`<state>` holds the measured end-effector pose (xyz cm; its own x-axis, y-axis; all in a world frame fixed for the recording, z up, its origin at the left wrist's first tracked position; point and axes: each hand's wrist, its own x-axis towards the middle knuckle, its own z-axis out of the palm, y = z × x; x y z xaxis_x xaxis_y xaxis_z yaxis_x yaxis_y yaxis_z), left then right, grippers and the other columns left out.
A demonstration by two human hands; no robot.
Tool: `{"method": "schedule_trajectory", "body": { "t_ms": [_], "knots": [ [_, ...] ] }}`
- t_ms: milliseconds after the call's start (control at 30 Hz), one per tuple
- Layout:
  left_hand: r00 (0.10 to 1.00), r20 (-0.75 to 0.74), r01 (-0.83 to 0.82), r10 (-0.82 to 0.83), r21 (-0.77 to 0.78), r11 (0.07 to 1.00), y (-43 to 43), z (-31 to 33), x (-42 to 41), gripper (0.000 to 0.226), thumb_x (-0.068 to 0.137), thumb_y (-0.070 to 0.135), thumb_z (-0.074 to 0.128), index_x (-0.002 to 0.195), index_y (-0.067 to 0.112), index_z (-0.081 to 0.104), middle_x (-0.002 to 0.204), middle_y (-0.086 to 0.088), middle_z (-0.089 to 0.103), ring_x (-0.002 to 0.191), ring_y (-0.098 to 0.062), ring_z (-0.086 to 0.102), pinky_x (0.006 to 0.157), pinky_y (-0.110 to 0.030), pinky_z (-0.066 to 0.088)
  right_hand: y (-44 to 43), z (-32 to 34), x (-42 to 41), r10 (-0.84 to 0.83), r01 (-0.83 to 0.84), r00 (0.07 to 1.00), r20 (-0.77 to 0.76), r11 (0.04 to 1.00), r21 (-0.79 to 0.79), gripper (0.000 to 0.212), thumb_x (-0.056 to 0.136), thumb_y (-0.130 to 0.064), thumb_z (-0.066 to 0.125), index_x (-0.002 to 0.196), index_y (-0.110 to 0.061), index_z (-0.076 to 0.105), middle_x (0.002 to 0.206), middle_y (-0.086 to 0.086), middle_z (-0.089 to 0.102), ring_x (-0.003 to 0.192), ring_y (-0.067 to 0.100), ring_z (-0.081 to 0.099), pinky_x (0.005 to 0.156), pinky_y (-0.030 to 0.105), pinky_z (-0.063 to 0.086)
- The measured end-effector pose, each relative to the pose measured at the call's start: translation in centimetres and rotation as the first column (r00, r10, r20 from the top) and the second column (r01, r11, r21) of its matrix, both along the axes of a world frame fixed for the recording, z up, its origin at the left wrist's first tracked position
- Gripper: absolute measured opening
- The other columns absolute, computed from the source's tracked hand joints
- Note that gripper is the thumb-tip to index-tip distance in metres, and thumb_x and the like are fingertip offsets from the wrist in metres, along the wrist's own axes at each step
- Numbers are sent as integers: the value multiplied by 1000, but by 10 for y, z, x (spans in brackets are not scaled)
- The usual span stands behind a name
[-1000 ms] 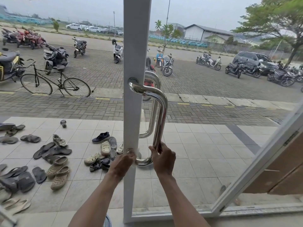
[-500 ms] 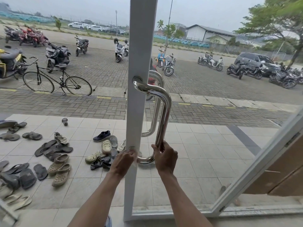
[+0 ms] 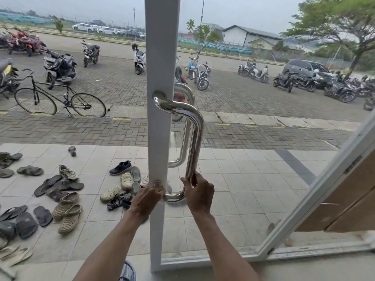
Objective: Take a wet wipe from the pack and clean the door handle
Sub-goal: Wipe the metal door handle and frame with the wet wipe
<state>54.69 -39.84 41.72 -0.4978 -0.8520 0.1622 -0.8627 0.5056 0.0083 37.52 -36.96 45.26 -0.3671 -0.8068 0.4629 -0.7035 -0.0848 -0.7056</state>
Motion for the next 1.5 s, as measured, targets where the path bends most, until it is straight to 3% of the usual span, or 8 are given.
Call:
{"method": "schedule_trajectory", "body": {
  "t_ms": [367, 700, 867, 1000, 1167, 1267, 1367, 1500],
  "knots": [
    [994, 107, -24, 32, -74, 997, 16, -2, -39, 27, 54, -1, 81, 62, 17, 63, 52, 1, 62, 43, -15, 61, 39, -25, 47, 4, 3, 3, -6, 6, 1000, 14, 1000, 6, 23, 80, -38, 74, 92, -19, 71, 83, 0, 76, 78, 22, 71, 71, 32, 55],
    [958, 278, 82, -73, -20, 996, -6, -3, -36, 13, 91, 0, 50, 97, 8, 57, 72, -3, 54, 63, -19, 55, 73, -38, 52, 5, 5, 0, 45, -45, 999, 14, 999, 10, 24, 80, -39, 74, 94, -19, 71, 84, -2, 75, 78, 20, 71, 73, 36, 56],
    [916, 394, 107, -73, -65, 992, -12, 7, -32, 11, 91, 12, 54, 101, 13, 60, 71, 2, 56, 76, -22, 66, 106, -47, 25, 5, 6, -1, 35, -35, 999, -5, 999, -10, 23, 78, -38, 75, 92, -20, 71, 83, -2, 76, 77, 20, 71, 69, 31, 54],
    [951, 296, 125, -92, -93, 988, -9, 6, -17, 12, 87, 5, 62, 97, 12, 64, 85, -1, 72, 81, -19, 69, 113, -41, 30, 4, 5, -2, 24, -25, 1000, -9, 1000, -7, 23, 78, -39, 75, 88, -20, 70, 80, -3, 75, 75, 21, 70, 67, 29, 50],
    [985, -158, -92, 73, -117, 989, 13, -18, 4, 68, 55, -11, 83, 117, 9, 67, 113, -6, 72, 95, -22, 72, 69, -34, 61, 2, 3, -2, 13, -13, 1000, -9, 1000, -4, 22, 78, -40, 75, 85, -20, 68, 77, -1, 74, 72, 25, 69, 64, 30, 48],
    [845, -397, -356, 359, 86, 931, 19, -34, 1, 58, 80, -9, 60, 133, 12, 55, 103, -12, 73, 87, -33, 71, 67, -43, 59, 3, 1, -1, 6, -7, 1000, -15, 1000, -10, 22, 78, -40, 75, 85, -20, 68, 76, -2, 74, 71, 24, 69, 63, 29, 48],
    [611, -637, -368, 470, 297, 881, 15, -43, -14, 38, 78, -13, 49, 108, 2, 67, 77, -15, 71, 67, -31, 63, 56, -31, 46, 3, 1, -1, 5, -6, 1000, -21, 1000, -18, 22, 79, -40, 74, 88, -20, 69, 77, -2, 74, 71, 23, 69, 64, 29, 49],
    [-78, -715, -41, 694, 698, 715, 5, -43, -28, 24, 89, 0, 44, 79, -2, 65, 71, -12, 61, 69, -24, 55, 63, -30, 46, 3, 1, -2, 20, -20, 1000, -8, 1000, -5, 24, 80, -41, 72, 91, -20, 69, 79, -2, 75, 73, 23, 69, 68, 31, 51]
  ]
}}
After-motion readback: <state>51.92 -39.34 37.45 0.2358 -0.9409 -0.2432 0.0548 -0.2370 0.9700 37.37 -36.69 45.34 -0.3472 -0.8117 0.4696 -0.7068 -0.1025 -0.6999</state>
